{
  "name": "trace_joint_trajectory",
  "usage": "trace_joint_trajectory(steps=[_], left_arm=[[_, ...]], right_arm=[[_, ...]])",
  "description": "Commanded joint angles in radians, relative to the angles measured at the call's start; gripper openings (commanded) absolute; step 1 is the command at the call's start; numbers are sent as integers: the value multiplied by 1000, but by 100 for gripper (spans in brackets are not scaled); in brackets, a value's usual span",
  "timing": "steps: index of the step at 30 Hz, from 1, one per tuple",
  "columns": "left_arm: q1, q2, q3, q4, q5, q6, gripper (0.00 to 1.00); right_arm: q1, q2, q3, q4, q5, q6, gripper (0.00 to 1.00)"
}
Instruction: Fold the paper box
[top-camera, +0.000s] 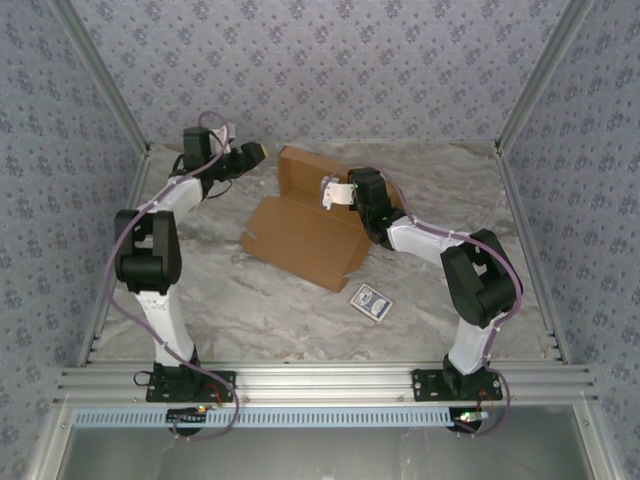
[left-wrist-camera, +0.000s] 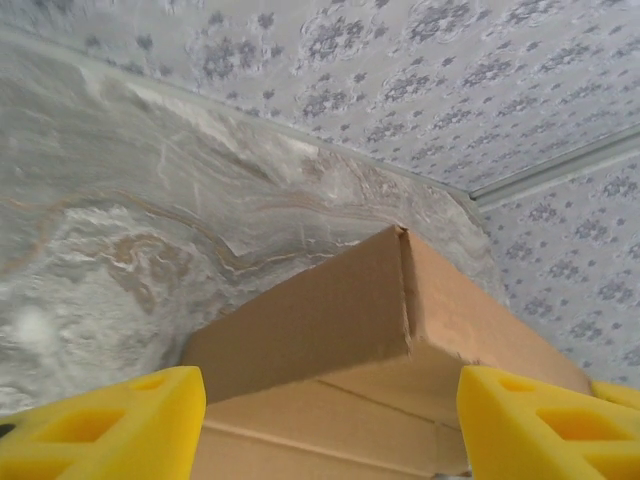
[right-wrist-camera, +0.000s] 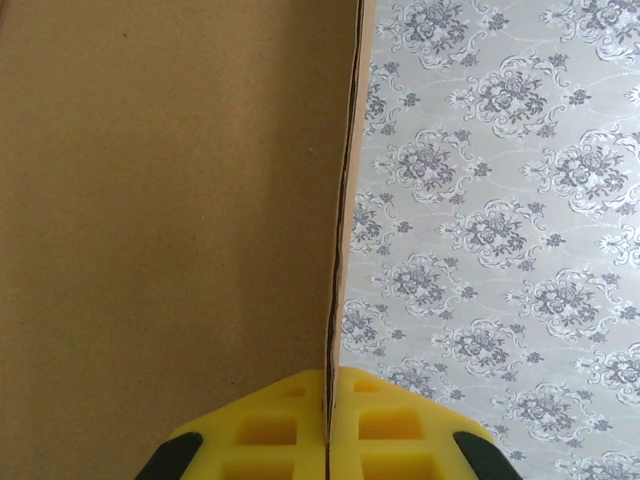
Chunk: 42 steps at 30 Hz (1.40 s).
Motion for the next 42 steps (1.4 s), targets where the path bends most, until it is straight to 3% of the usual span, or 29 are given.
trace_joint_trajectory(steps=[1, 3, 7, 11, 18, 26, 34, 42], left_arm=[[-4, -90, -100, 145, -27, 159, 68], [-14, -99, -141, 175, -53, 262, 68], [-65, -62, -100, 61, -97, 506, 67], [-100, 6, -40, 11, -94, 610, 67], [-114, 118, 62, -4, -97, 648, 64], [-120, 199, 126, 26, -37, 644, 51], [-131, 219, 108, 141, -57, 638, 38], [-140, 249, 146, 142, -37, 644, 29]], right_arm=[[-9, 19, 13, -69, 23, -23, 0], [-9, 19, 19, -74, 20, -22, 0], [-12, 19, 27, -80, 17, -22, 0], [-14, 14, 34, -87, 8, 4, 0], [-16, 12, 36, -98, 1, 10, 0], [-17, 21, 41, -102, 1, 13, 0], [-18, 19, 46, -111, 1, 22, 0], [-17, 12, 41, -115, 4, 25, 0]])
